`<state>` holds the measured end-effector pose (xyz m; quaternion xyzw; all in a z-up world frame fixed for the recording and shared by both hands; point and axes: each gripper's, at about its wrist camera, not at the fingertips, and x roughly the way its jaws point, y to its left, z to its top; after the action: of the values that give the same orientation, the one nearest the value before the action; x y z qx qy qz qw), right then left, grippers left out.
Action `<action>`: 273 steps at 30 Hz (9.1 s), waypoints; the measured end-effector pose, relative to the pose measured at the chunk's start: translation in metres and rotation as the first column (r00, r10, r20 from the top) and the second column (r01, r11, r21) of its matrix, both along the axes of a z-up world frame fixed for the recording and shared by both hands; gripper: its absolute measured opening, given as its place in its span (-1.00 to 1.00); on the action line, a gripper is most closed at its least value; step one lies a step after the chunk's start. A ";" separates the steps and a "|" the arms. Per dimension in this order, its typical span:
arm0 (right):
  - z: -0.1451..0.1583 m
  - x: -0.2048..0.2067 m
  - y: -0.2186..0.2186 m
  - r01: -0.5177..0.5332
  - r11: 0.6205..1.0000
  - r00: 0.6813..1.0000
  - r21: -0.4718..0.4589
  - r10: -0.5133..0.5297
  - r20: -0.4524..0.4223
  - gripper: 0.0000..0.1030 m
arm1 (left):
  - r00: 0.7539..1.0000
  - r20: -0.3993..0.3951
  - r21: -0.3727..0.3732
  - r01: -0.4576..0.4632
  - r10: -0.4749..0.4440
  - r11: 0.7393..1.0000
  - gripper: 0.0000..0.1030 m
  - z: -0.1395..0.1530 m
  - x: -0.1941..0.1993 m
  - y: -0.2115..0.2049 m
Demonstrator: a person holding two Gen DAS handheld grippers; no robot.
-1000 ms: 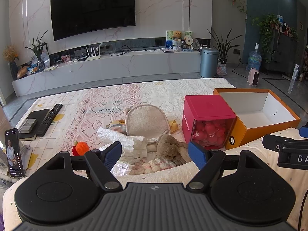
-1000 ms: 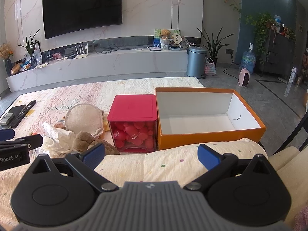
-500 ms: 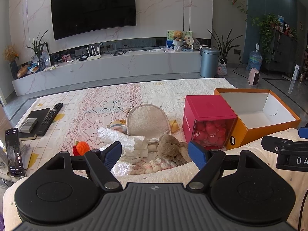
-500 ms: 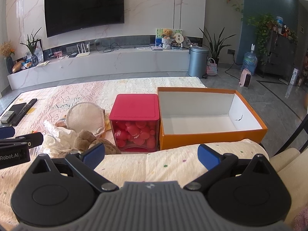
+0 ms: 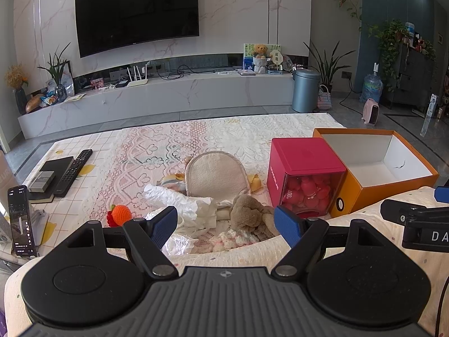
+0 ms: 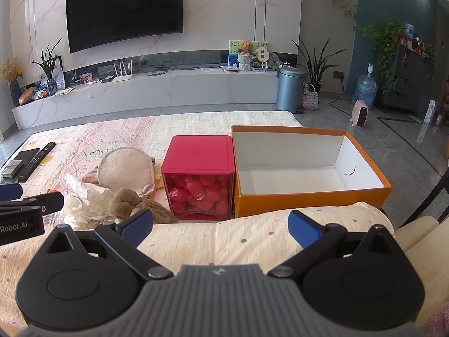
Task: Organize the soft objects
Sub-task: 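Grasp the brown plush bunny with the right tool while the left tool grasps the pink knitted item, then carry both items over the orange box and open both tools to drop them, then move both tools back toward the remaining items on the bed, then grasp the white paper-wrapped item with the right tool while the left tool grasps the plastic bundle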
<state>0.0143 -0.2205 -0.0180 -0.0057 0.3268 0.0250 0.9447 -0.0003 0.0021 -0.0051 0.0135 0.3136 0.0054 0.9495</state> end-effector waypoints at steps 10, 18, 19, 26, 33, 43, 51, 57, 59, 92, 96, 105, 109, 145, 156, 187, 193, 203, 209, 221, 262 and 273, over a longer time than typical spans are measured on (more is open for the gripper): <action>-0.001 0.007 0.007 -0.044 0.999 0.999 -0.020 0.044 0.000 0.95 | 1.000 -0.020 -0.028 0.020 -0.020 0.999 0.65 -0.006 0.001 0.013; -0.008 0.032 0.028 -0.152 0.988 0.988 -0.015 0.151 -0.045 0.95 | 0.995 -0.086 -0.156 0.041 -0.055 0.987 0.38 -0.015 0.017 0.045; -0.010 0.035 0.031 -0.168 0.986 0.985 -0.014 0.167 -0.052 0.94 | 0.993 -0.098 -0.174 0.053 -0.070 0.983 0.33 -0.017 0.020 0.048; -0.037 0.069 0.060 -0.273 0.962 0.950 0.020 0.272 -0.153 0.67 | 0.980 -0.155 -0.157 0.101 -0.126 0.982 0.11 -0.040 0.036 0.058; -0.063 0.102 0.085 -0.352 0.936 0.907 -0.009 0.339 -0.250 0.66 | 0.933 -0.319 -0.239 0.092 -0.168 0.967 0.06 -0.084 0.053 0.070; -0.108 0.140 0.102 -0.378 0.925 0.870 -0.036 0.341 -0.357 0.67 | 0.921 -0.331 -0.291 0.108 -0.206 0.951 0.06 -0.095 0.079 0.072; -0.132 0.147 0.098 -0.383 0.923 0.846 0.029 0.364 -0.390 0.29 | 0.912 -0.349 -0.294 0.112 -0.215 0.949 0.06 -0.106 0.098 0.067; -0.125 0.138 0.087 -0.358 0.932 0.862 0.061 0.355 -0.363 -0.14 | 0.901 -0.374 -0.371 0.072 -0.220 0.926 0.12 -0.112 0.108 0.072; -0.121 0.135 0.078 -0.322 0.942 0.874 0.091 0.333 -0.354 -0.15 | 0.891 -0.401 -0.364 0.058 -0.212 0.930 0.15 -0.116 0.113 0.070; -0.116 0.129 0.055 -0.272 0.937 0.901 0.219 0.328 -0.285 -0.19 | 0.973 -0.215 -0.332 0.010 -0.086 0.943 -0.58 -0.124 0.085 0.053; -0.099 0.127 0.052 -0.272 0.928 0.911 0.256 0.334 -0.241 -0.19 | 0.992 -0.126 -0.323 -0.011 -0.032 0.946 -0.58 -0.101 0.073 0.056; -0.042 0.108 0.046 -0.314 0.914 0.933 0.255 0.347 -0.096 -0.19 | 0.998 0.048 -0.317 -0.024 0.042 0.948 -0.58 -0.042 0.051 0.058; -0.018 0.098 0.038 -0.311 0.924 0.943 0.224 0.329 -0.045 -0.19 | 0.995 0.094 -0.307 -0.003 0.034 0.952 -0.58 -0.020 0.047 0.047; -0.023 0.210 -0.160 0.090 0.994 0.939 0.057 -0.066 -0.336 -0.17 | 0.904 -0.159 -0.215 0.361 -0.397 0.907 -0.58 -0.023 0.221 -0.170; -0.083 0.248 -0.153 0.030 0.999 0.849 0.018 -0.017 -0.529 -0.14 | 0.853 -0.313 0.015 0.443 -0.417 0.896 -0.56 -0.054 0.232 -0.210; -0.068 0.239 -0.139 -0.063 0.997 0.842 -0.050 0.026 -0.539 0.59 | 0.862 -0.271 -0.020 0.440 -0.429 0.898 0.13 -0.037 0.227 -0.196; -0.046 0.220 -0.139 -0.053 0.998 0.868 -0.041 0.026 -0.496 0.71 | 0.886 -0.218 -0.045 0.410 -0.409 0.911 0.16 -0.017 0.213 -0.179; -0.004 0.170 -0.121 -0.033 0.999 0.934 -0.025 0.022 -0.355 0.80 | 0.926 -0.084 -0.079 0.363 -0.369 0.928 0.18 0.005 0.168 -0.146; 0.009 0.132 -0.090 -0.061 0.998 0.976 0.007 0.061 -0.211 0.83 | 0.956 0.000 -0.091 0.291 -0.292 0.952 0.19 0.009 0.135 -0.107; -0.010 0.082 -0.004 -0.180 0.979 0.982 0.091 0.184 -0.046 0.83 | 0.996 0.037 -0.060 0.081 -0.079 0.995 0.19 -0.026 0.084 -0.014; -0.116 0.125 0.136 -0.373 0.926 0.878 0.061 0.373 -0.300 0.81 | 0.960 -0.274 -0.234 -0.121 0.053 0.965 0.23 -0.107 0.073 0.123; -0.113 0.142 0.138 -0.359 0.928 0.889 0.095 0.371 -0.267 0.74 | 0.940 -0.339 -0.205 -0.112 0.037 0.972 0.23 -0.123 0.102 0.115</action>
<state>0.1558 -0.0826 -0.1308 -0.0431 0.4497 0.2096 0.8672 0.1014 0.1171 -0.1278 -0.1036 0.4683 0.0042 0.8775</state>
